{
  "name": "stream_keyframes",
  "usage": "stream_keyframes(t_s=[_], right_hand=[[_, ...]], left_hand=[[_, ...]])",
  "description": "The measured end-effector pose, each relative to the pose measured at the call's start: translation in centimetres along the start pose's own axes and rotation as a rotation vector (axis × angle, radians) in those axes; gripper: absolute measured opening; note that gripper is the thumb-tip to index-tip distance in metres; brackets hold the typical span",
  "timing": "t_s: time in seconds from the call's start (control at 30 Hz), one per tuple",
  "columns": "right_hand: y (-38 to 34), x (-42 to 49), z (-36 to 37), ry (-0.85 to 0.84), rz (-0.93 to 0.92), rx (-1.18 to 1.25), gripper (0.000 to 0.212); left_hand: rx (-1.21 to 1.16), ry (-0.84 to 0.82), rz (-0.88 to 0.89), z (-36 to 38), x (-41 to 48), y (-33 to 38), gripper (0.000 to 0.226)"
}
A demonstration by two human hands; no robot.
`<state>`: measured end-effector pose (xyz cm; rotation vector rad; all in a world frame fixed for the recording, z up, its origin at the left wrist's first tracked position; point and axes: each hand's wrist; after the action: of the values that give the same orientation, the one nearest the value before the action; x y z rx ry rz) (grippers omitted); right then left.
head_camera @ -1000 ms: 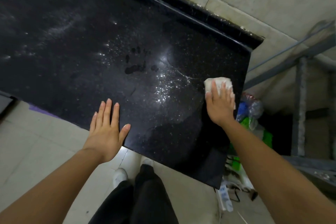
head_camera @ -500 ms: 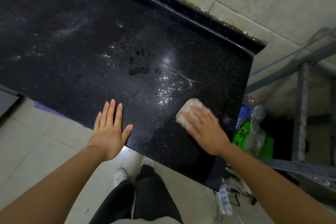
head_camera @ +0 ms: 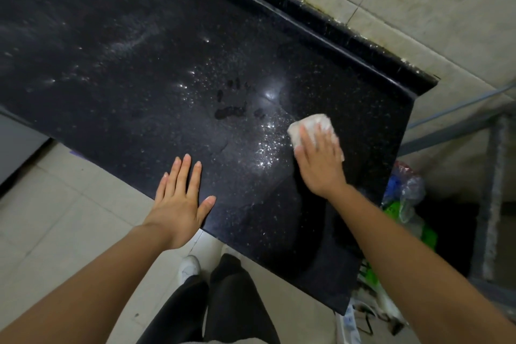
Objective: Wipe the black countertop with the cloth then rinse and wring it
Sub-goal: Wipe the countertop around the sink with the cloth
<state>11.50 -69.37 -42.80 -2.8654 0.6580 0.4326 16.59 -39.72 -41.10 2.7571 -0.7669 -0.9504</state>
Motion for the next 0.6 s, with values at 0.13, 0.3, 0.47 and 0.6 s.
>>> stream_keyframes(t_s=[0.13, 0.3, 0.47, 0.6], right_hand=[[-2.9, -5.5, 2.4, -0.01, -0.306, -0.079, 0.061], [0.5, -6.7, 1.8, -0.096, -0.67, -0.157, 0.051], [3.7, 0.1, -0.7, 0.003, -0.119, -0.084, 0.061], [2.5, 5.3, -2.4, 0.044, 0.281, 0.146, 0.054]], left_hand=[[0.008, -0.012, -0.005, -0.1, 0.0, 0.0, 0.074], [0.0, -0.015, -0.004, -0.2, -0.1, 0.1, 0.071], [-0.024, -0.016, 0.002, -0.1, 0.0, -0.1, 0.073], [-0.022, -0.023, -0.004, -0.1, 0.1, -0.1, 0.074]])
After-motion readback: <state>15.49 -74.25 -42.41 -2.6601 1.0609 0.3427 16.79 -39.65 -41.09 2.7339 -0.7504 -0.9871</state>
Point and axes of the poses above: each hand's wrist, its own x-axis towards the middle knuckle, its own z-axis out of the palm, y = z × x, and after that the axes turned 3 degrees about -x, right-handed
